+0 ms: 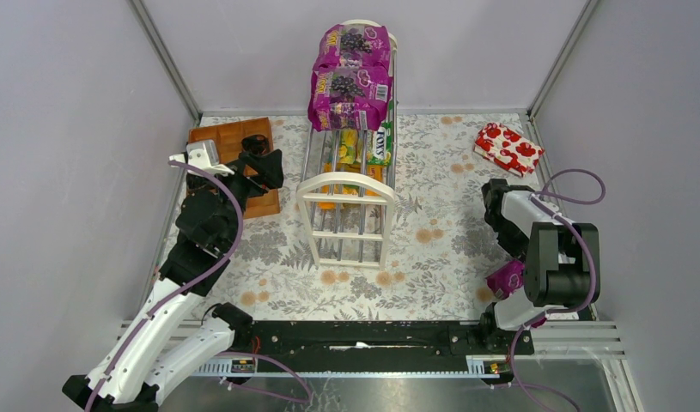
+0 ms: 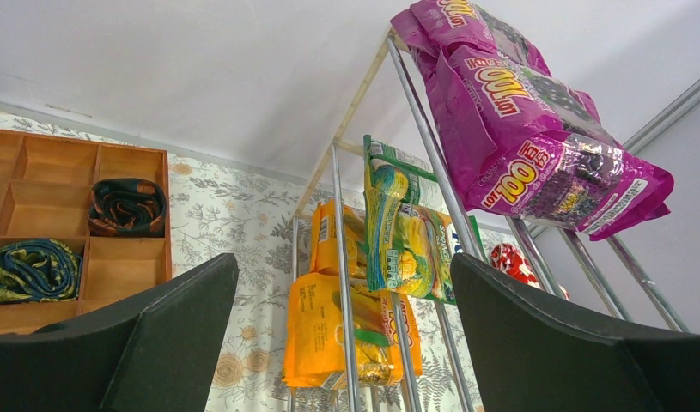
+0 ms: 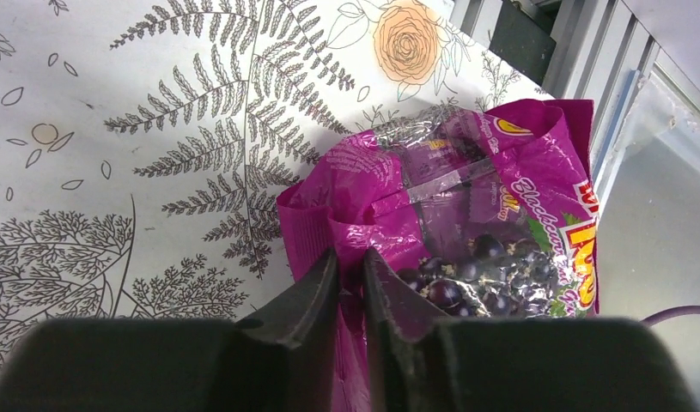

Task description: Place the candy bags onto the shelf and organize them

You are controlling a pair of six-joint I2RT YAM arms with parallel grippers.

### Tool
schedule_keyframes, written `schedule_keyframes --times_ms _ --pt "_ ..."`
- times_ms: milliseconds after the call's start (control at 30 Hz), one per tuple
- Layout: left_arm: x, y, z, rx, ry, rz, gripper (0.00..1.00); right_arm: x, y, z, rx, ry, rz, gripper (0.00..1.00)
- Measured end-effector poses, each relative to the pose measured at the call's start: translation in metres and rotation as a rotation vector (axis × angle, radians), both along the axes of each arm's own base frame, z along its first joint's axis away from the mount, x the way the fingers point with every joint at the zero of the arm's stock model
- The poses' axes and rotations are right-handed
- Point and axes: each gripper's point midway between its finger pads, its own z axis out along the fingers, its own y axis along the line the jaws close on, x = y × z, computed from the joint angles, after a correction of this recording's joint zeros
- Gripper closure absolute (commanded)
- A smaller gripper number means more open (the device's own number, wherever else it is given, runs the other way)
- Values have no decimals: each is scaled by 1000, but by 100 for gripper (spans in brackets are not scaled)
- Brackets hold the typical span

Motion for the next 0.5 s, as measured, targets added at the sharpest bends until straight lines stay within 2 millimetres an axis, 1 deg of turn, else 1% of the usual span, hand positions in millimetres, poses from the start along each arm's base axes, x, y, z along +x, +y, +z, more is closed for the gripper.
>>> schedule_keyframes --times_ms 100,233,300,367,400,500 --pt "0 0 0 0 0 0 1 0 0 0 2 -1 1 100" --pt "0 0 0 0 0 0 1 2 3 -2 23 6 21 100" --pt "0 0 0 1 1 0 1 7 10 -3 53 -1 58 100" --pt "1 0 -1 1 2 0 1 17 23 -2 93 -31 120 100" --pt "1 -1 -1 2 4 0 1 25 34 -1 116 -59 165 100" --pt "2 -1 -3 5 9 0 1 50 73 6 235 -160 311 100"
